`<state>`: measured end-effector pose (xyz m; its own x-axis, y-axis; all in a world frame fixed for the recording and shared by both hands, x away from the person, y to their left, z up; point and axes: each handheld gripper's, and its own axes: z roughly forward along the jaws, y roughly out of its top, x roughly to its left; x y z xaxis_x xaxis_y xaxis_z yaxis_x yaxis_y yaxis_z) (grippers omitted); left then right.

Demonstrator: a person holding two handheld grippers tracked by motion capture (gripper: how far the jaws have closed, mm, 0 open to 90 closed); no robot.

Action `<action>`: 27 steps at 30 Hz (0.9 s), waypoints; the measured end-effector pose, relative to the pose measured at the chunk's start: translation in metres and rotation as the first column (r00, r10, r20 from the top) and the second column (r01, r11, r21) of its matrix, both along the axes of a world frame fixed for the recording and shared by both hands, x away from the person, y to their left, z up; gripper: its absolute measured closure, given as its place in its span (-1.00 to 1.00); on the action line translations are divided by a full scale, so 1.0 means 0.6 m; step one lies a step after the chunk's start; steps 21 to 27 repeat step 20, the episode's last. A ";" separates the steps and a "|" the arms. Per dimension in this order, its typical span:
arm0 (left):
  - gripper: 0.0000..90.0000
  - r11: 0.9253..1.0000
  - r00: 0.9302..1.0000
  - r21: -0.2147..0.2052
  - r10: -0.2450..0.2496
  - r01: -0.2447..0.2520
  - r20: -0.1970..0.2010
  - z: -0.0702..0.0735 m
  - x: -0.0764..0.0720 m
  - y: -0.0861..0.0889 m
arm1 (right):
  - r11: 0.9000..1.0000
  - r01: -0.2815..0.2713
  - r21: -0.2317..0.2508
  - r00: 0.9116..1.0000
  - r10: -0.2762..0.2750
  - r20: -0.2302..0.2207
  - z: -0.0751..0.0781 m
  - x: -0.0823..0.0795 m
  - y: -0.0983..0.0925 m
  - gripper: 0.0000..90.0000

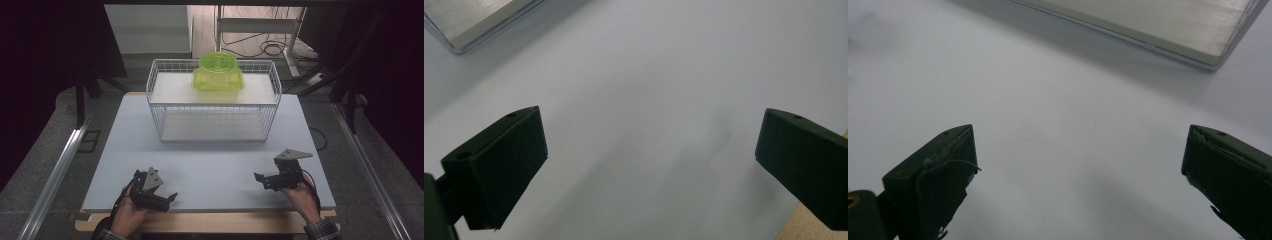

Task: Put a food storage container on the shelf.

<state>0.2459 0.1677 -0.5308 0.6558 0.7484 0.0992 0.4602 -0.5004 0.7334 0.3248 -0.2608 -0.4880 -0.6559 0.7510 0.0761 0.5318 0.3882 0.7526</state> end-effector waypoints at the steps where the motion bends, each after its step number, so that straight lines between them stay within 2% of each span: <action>1: -1.00 1.000 1.000 0.001 0.000 0.000 0.000 0.000 0.000 0.000 | 1.000 -0.001 -0.002 1.000 0.001 0.000 -0.002 -0.001 -0.002 -0.97; 6: -1.00 1.000 1.000 0.006 -0.002 0.002 -0.002 -0.001 0.000 -0.001 | 1.000 0.007 -0.023 1.000 -0.007 -0.005 -0.012 -0.007 -0.008 -0.97; 15: -1.00 1.000 1.000 0.007 0.001 -0.001 0.005 0.000 -0.001 0.002 | 0.999 0.011 -0.052 0.998 -0.015 -0.062 -0.035 -0.011 -0.005 -0.97; 20: -1.00 1.000 1.000 0.008 0.004 -0.004 0.002 0.000 0.000 0.001 | 0.997 0.018 -0.074 0.998 -0.023 -0.066 -0.039 -0.008 -0.004 -0.97; 27: -1.00 1.000 1.000 0.008 0.004 -0.004 0.002 0.000 0.000 0.001 | 0.997 0.018 -0.074 0.998 -0.023 -0.066 -0.039 -0.008 -0.004 -0.97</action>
